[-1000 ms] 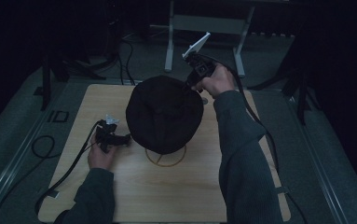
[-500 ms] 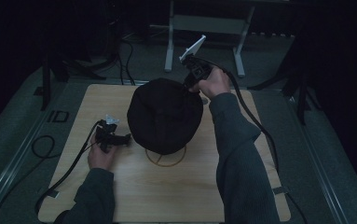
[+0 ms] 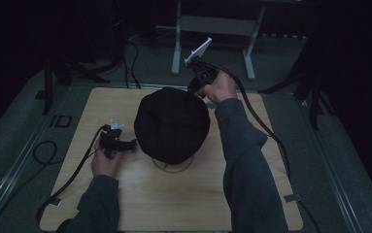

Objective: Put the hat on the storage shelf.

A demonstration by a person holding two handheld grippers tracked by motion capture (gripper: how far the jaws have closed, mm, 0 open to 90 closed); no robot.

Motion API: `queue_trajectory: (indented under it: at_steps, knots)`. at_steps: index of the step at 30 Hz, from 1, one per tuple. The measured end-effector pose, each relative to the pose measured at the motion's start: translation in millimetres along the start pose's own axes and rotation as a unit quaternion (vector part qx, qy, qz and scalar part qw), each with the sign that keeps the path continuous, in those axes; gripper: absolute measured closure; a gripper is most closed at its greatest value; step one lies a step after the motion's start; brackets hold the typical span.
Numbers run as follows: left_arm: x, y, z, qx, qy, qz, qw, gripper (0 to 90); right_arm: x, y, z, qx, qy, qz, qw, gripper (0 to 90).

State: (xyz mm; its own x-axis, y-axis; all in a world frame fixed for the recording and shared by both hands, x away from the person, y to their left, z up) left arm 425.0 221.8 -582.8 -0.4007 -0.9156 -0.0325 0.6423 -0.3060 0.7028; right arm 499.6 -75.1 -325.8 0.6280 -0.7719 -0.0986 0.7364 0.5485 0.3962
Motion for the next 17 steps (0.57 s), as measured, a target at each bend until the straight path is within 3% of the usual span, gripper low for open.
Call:
queue_trajectory:
  at_steps: [7,17]
  knots:
    - [0.3,-0.1,0.0,0.001,0.001,0.001,1.0,10.3,1.1,-2.7,1.9,-0.002,-0.002,0.005,1.0,65.2]
    - [0.2,-0.1,0.0,0.001,0.0,0.001,1.0,10.3,-0.1,-7.9,-3.4,-0.029,-0.003,0.024,0.9993,60.8]
Point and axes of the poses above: each handheld gripper's, and its own axes: z roughly backward along the jaws, y roughly out of its top, x roughly to its right, the point moved 2 cm from there along -z, roughly forward along the jaws, and after that the axes turned 3 degrees about -z, right-handed, at the moved point
